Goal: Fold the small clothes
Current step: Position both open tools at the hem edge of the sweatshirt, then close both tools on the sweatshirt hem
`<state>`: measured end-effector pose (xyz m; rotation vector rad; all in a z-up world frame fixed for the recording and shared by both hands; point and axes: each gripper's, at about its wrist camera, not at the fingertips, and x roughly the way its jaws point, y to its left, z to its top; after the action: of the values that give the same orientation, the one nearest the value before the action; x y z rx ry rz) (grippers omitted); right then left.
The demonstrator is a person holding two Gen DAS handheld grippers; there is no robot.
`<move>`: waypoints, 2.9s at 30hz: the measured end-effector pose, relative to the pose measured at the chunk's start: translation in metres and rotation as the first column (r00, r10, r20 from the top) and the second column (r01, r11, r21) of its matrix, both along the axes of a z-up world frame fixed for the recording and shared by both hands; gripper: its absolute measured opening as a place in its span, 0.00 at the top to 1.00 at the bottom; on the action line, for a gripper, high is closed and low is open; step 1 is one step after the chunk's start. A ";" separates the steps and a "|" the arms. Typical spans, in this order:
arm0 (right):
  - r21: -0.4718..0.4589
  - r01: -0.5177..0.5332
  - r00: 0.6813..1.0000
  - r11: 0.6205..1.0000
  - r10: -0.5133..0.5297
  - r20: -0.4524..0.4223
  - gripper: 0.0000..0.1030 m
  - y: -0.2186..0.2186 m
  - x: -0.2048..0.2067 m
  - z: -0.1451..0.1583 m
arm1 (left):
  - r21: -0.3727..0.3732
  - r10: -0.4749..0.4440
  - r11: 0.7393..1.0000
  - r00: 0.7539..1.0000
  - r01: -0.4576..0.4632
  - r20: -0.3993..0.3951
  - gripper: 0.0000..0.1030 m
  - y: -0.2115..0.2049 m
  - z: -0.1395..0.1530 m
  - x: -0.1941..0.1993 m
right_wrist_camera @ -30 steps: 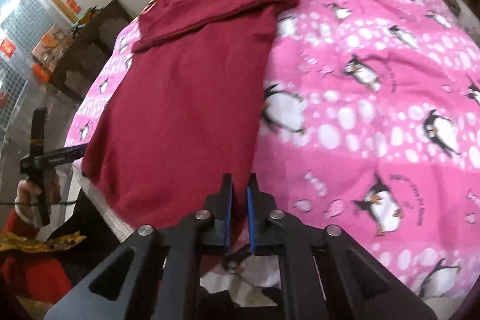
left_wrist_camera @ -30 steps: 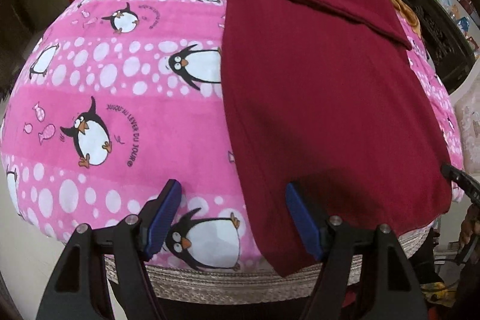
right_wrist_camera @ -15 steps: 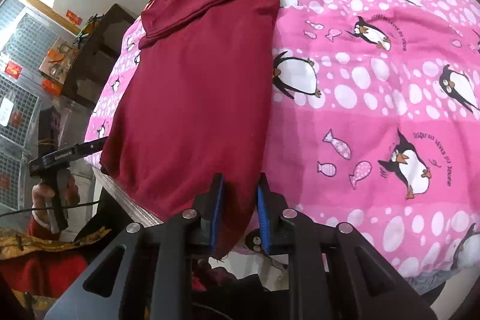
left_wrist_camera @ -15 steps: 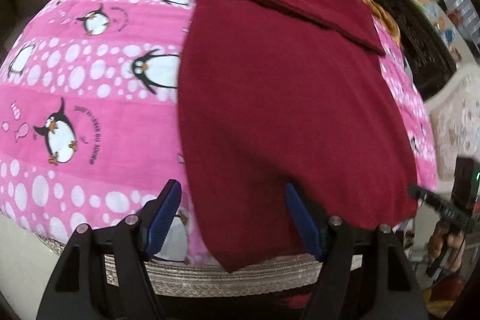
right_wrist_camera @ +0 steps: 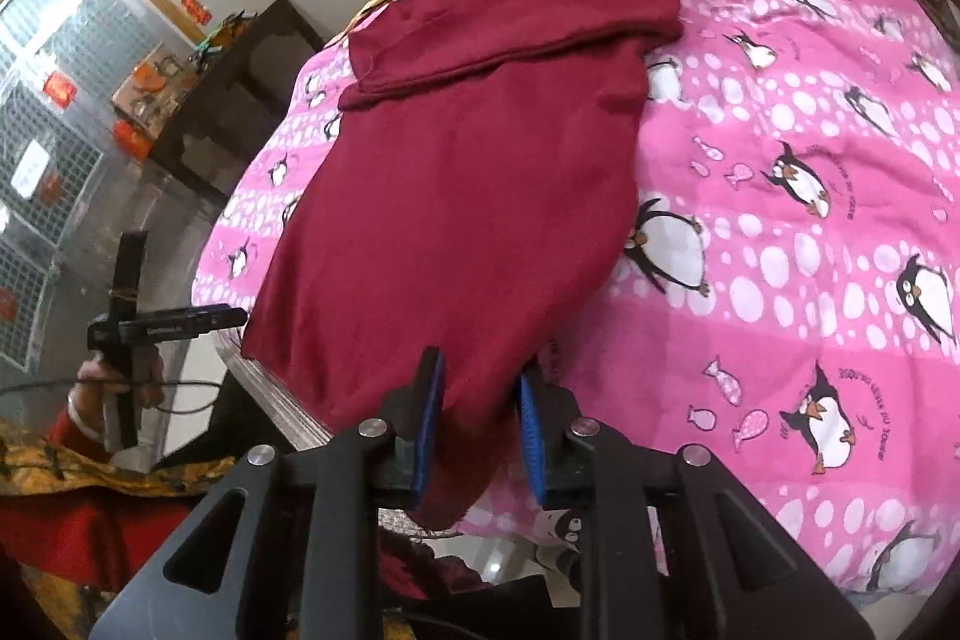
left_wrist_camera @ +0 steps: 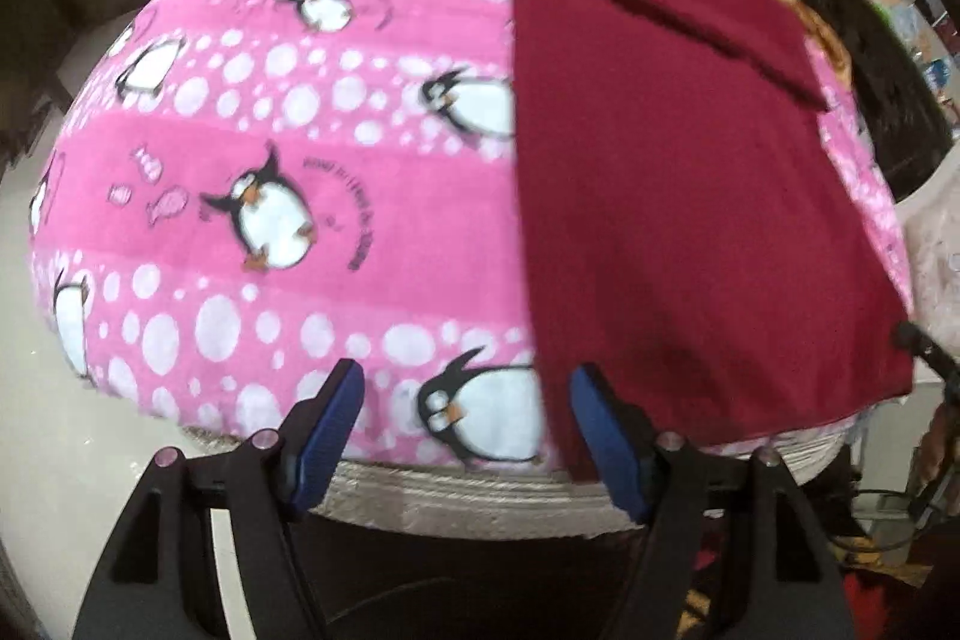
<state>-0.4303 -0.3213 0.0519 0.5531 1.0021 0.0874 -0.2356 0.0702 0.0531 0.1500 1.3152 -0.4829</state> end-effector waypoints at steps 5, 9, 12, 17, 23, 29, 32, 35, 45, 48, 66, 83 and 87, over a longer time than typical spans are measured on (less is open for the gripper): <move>0.023 0.059 0.997 0.998 -0.058 -0.055 0.38 -0.015 -0.009 -0.014 | -0.050 -0.030 0.998 1.000 0.030 0.001 0.25 -0.026 0.002 0.006; 0.071 0.073 0.993 0.995 -0.066 -0.097 0.36 -0.017 -0.009 -0.031 | 0.031 -0.068 0.997 0.998 0.068 0.005 0.25 -0.053 -0.021 0.000; 0.076 0.064 0.991 0.995 -0.054 -0.124 0.36 -0.015 -0.009 -0.041 | 0.073 -0.085 0.994 0.996 0.083 0.034 0.23 -0.061 -0.025 -0.004; 0.088 0.070 0.990 0.994 -0.059 -0.124 0.36 -0.016 -0.008 -0.044 | 0.080 -0.070 0.994 0.997 0.068 0.026 0.22 -0.067 -0.027 -0.002; 0.070 0.048 0.993 0.996 -0.040 -0.107 0.36 -0.013 -0.003 -0.034 | 0.094 -0.070 0.993 0.997 0.068 0.015 0.22 -0.062 -0.027 -0.007; 0.074 0.024 0.995 0.997 -0.016 -0.098 0.36 -0.009 0.000 -0.033 | 0.104 -0.064 0.993 0.998 0.062 0.015 0.21 -0.045 -0.025 -0.019; 0.076 0.019 0.995 0.997 -0.012 -0.103 0.36 -0.007 0.001 -0.037 | 0.105 -0.062 0.993 0.998 0.060 0.014 0.21 -0.040 -0.028 -0.024; 0.080 0.022 0.995 0.997 -0.014 -0.097 0.36 -0.007 0.002 -0.038 | 0.098 -0.060 0.993 0.998 0.060 0.003 0.19 -0.039 -0.029 -0.025; 0.071 0.006 0.997 0.997 0.000 -0.081 0.36 -0.003 0.002 -0.040 | 0.087 -0.050 0.995 0.999 0.051 -0.015 0.16 -0.035 -0.043 -0.014; 0.044 -0.001 0.998 0.999 0.004 -0.067 0.37 0.000 0.000 -0.038 | 0.090 -0.047 0.995 0.999 0.047 -0.007 0.17 -0.039 -0.046 -0.013; 0.031 -0.047 0.999 0.998 0.047 -0.009 0.65 0.000 0.003 -0.025 | -0.018 -0.055 0.998 0.996 0.054 -0.068 0.80 -0.043 -0.044 -0.016; 0.136 0.001 0.998 0.991 -0.009 0.059 0.66 -0.010 -0.002 -0.018 | -0.115 -0.017 0.993 1.000 0.015 -0.021 0.91 -0.046 -0.026 -0.012; 0.148 0.010 0.989 0.989 -0.031 0.142 0.66 -0.020 0.002 0.006 | -0.174 -0.010 0.985 0.998 0.021 0.065 0.92 -0.047 0.000 -0.007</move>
<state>-0.4283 -0.3418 0.0579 0.6822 0.8527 0.1812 -0.2426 0.0234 0.0526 0.0297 1.2039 -0.5995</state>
